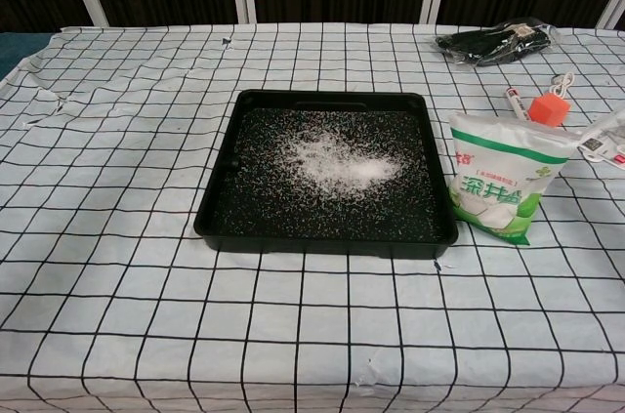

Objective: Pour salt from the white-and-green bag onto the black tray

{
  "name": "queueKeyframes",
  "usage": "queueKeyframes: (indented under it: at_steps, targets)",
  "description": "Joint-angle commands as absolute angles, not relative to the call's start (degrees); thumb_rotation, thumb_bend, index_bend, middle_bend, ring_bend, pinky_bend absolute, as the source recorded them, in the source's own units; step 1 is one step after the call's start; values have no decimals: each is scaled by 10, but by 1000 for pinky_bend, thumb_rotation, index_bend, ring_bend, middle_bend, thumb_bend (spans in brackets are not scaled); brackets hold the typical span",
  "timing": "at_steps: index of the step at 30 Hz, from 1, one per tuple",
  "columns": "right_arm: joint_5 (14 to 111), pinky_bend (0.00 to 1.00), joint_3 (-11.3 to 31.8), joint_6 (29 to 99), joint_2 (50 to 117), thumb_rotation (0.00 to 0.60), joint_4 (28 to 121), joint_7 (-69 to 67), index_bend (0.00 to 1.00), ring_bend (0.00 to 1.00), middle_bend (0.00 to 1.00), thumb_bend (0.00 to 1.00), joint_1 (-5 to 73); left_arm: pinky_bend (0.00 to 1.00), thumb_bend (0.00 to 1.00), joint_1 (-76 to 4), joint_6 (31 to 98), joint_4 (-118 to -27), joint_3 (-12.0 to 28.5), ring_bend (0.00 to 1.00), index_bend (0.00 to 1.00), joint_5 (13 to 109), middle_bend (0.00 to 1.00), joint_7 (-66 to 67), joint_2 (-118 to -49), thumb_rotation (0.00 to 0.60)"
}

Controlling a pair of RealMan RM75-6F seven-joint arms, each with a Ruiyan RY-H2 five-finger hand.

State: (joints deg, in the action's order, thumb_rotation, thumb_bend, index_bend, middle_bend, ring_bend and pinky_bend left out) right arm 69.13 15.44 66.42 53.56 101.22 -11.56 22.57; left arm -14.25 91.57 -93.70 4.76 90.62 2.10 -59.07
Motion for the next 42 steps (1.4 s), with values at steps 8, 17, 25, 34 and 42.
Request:
queueKeyframes:
  at_steps: [8,17,25,34,42]
  targets:
    - [807,276,66,677,529,600,991,-317,153,209,51,103,127,129,298,-45,999,-878,12,25,182,895,94,-17,-643,600]
    - [817,262,46,661,645,600,928,-315,153,209,51,88,137,128,298,-35,1014,-856,13,25,181,920,94,-28,-661,600]
    - [801,261,55,644,732,600,891,-292,152,209,54,86,159,128,299,-34,1006,-852,21,25,181,914,94,-37,-663,600]
    - [775,261,73,623,818,600,852,-271,152,210,56,86,186,128,298,-30,1004,-850,29,25,181,908,93,-51,-660,600]
    - [760,262,83,607,879,600,824,-261,152,211,63,85,207,128,298,-27,996,-853,34,25,180,902,91,-51,-659,600]
